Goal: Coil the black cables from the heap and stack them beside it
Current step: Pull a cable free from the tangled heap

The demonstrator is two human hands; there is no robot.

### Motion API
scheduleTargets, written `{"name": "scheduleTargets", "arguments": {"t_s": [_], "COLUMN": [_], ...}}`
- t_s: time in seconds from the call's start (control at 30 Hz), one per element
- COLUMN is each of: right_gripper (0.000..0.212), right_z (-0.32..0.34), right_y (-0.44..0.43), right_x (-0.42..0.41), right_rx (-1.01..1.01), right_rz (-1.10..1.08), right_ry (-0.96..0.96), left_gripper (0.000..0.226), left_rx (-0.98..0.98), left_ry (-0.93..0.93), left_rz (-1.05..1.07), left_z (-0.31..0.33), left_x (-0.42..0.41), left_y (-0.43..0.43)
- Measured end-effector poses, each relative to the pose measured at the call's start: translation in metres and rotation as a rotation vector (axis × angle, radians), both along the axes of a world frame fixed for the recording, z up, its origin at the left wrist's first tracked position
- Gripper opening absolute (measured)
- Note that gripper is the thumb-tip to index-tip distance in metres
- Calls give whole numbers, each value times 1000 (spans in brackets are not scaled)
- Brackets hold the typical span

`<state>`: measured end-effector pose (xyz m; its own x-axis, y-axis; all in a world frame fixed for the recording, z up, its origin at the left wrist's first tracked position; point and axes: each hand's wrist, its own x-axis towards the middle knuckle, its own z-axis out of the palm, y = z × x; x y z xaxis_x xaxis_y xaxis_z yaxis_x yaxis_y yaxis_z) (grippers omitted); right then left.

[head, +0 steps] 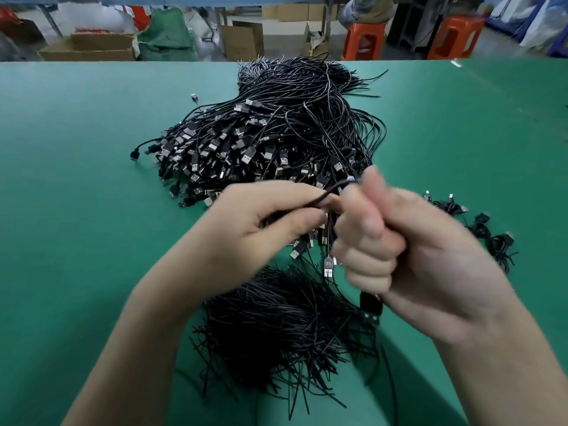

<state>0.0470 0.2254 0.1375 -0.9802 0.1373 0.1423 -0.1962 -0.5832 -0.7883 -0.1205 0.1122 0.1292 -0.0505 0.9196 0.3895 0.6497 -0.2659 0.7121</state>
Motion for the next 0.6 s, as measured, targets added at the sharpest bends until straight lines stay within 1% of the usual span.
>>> {"name": "scheduleTargets", "arguments": {"t_s": [0.1, 0.2, 0.27, 0.3, 0.33, 0.4, 0.47, 0.53, 0.57, 0.6], "right_gripper": [39, 42, 44, 44, 44, 41, 35, 31, 31, 32], "right_z": [6, 6, 3, 1, -1, -7, -13, -17, -19, -20], "right_y": [8, 14, 16, 16, 14, 11, 6, 0, -2, -4], "right_x": [3, 5, 5, 4, 3, -1, -4, -7, -8, -9], "right_rx": [-33, -30, 25, 86, 173, 418, 705, 1022, 1169, 1256], "right_rz": [-254, -452, -527, -562, -606, -738, -880, -998, -1029, -1022], "right_ry": [78, 123, 130, 123, 107, 58, 3, -55, -88, -117], "left_gripper": [28, 32, 33, 33, 30, 28, 32, 27, 25, 23], "left_rx": [-197, -282, -348, -361, -353, -283, -182, -82, -31, 21], "left_ry": [-40, 37, 78, 84, 96, 167, 257, 305, 314, 320], "left_rz": [-50, -71, -67, -57, -41, 28, 104, 158, 184, 210], "left_z": [-6, -7, -6, -4, -2, 3, 11, 18, 21, 25], "left_x": [17, 28, 33, 34, 33, 30, 26, 23, 21, 19], "left_y": [5, 8, 9, 9, 9, 7, 4, -1, -4, -8]}}
